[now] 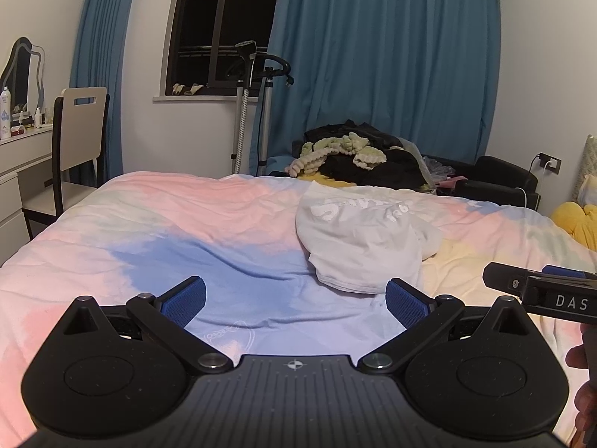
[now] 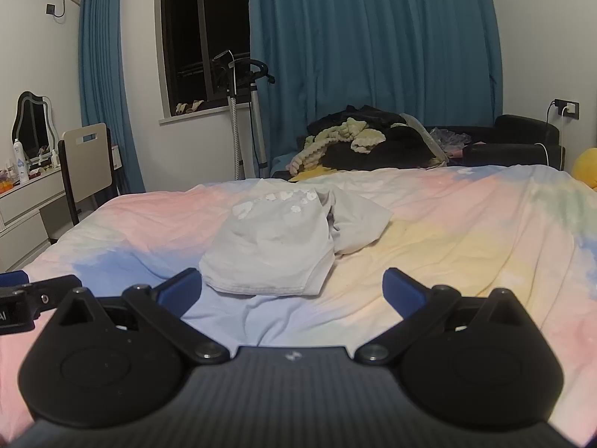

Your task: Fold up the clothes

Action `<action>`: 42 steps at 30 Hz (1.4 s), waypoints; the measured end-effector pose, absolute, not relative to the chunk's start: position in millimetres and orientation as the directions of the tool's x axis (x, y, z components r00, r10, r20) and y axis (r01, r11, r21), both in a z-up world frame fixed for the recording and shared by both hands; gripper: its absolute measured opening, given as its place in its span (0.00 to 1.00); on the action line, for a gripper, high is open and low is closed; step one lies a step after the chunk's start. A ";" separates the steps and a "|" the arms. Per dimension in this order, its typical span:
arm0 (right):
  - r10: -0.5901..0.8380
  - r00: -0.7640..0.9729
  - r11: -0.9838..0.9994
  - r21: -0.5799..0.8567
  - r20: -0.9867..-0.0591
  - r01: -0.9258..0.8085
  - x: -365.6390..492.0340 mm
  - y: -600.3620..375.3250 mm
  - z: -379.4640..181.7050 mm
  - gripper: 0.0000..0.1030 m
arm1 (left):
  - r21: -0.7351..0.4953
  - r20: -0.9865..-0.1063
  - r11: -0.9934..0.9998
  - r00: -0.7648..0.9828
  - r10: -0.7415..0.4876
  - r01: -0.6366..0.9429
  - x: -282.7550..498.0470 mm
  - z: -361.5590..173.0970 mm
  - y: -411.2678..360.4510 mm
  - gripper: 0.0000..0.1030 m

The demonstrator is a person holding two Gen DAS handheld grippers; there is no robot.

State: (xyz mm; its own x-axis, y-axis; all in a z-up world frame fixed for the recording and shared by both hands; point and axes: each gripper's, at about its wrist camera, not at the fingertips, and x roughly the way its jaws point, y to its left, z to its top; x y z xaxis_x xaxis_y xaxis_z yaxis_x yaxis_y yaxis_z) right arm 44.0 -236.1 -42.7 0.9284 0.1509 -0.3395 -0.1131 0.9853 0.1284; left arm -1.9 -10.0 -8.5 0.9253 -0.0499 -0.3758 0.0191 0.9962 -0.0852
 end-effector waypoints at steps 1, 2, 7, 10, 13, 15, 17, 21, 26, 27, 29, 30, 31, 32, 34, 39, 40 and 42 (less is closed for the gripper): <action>0.151 0.929 0.985 0.129 -0.339 -0.113 43.6 -236.2 -42.8 1.00 | -0.085 -0.375 0.996 0.926 -0.051 0.021 -2.0 -8.8 -10.3 1.00; 0.150 0.928 0.985 0.128 -0.340 -0.113 43.7 -235.4 -42.0 1.00 | -0.084 -0.373 0.996 0.926 -0.053 0.023 -2.0 -8.9 -10.7 1.00; 0.148 0.928 0.986 0.129 -0.342 -0.109 43.2 -232.3 -41.0 1.00 | -0.075 -0.371 0.997 0.926 -0.061 0.036 -2.8 -10.5 -14.5 1.00; 0.150 0.929 0.985 0.131 -0.339 -0.111 42.8 -232.6 -40.3 1.00 | -0.068 -0.369 0.997 0.927 -0.065 0.043 -4.4 -11.2 -17.0 1.00; 0.158 0.926 0.984 0.134 -0.344 -0.118 43.8 -233.0 -40.7 1.00 | -0.065 -0.366 0.997 0.928 -0.065 0.044 -5.7 -11.9 -18.4 1.00; 0.160 0.924 0.984 0.135 -0.347 -0.120 43.9 -233.1 -41.4 1.00 | -0.062 -0.365 0.997 0.929 -0.062 0.043 -5.7 -12.6 -19.0 1.00; 0.162 0.924 0.983 0.135 -0.347 -0.122 43.7 -233.8 -41.3 1.00 | -0.054 -0.365 0.998 0.929 -0.057 0.040 -6.5 -13.6 -20.7 1.00; 0.161 0.924 0.983 0.137 -0.347 -0.119 43.3 -234.8 -40.9 1.00 | -0.004 -0.363 0.999 0.931 -0.051 0.053 -8.2 -15.5 -27.5 1.00; 0.150 0.922 0.983 0.156 -0.358 -0.099 49.2 -242.5 -39.1 1.00 | 0.133 -0.387 0.984 0.920 -0.057 0.117 -3.6 -28.4 -52.1 1.00; 0.146 0.922 0.983 0.160 -0.358 -0.093 50.6 -245.3 -38.2 1.00 | 0.157 -0.401 0.978 0.914 -0.062 0.135 0.6 -31.8 -57.6 1.00; 0.138 0.925 0.980 0.181 -0.354 -0.078 54.3 -253.8 -35.7 1.00 | 0.211 -0.431 0.962 0.900 -0.069 0.175 10.7 -38.2 -70.4 1.00; 0.138 0.927 0.977 0.199 -0.350 -0.070 56.6 -260.2 -33.9 1.00 | 0.241 -0.443 0.951 0.894 -0.073 0.196 16.3 -40.5 -76.8 1.00; 0.139 0.927 0.975 0.214 -0.349 -0.066 58.7 -265.6 -32.6 1.00 | 0.271 -0.449 0.938 0.890 -0.076 0.216 21.8 -42.4 -83.6 1.00; 0.135 0.927 0.973 0.224 -0.350 -0.057 61.0 -271.2 -31.3 1.00 | 0.302 -0.449 0.924 0.890 -0.080 0.236 27.9 -44.8 -90.9 1.00; 0.105 0.932 0.972 0.232 -0.347 -0.023 65.5 -284.6 -29.3 1.00 | 0.369 -0.444 0.888 0.891 -0.093 0.276 41.9 -50.8 -106.0 1.00; 0.055 0.934 0.966 0.257 -0.353 0.041 76.1 -314.8 -33.0 1.00 | 0.534 -0.411 0.777 0.905 -0.107 0.334 95.0 -76.2 -148.7 1.00; 0.054 0.933 0.961 0.271 -0.357 0.048 78.5 -321.1 -35.6 1.00 | 0.551 -0.404 0.763 0.908 -0.109 0.337 105.4 -83.6 -156.5 1.00; 0.059 0.928 0.952 0.300 -0.367 0.058 83.4 -329.9 -41.4 1.00 | 0.585 -0.394 0.735 0.912 -0.113 0.344 126.8 -98.8 -171.3 1.00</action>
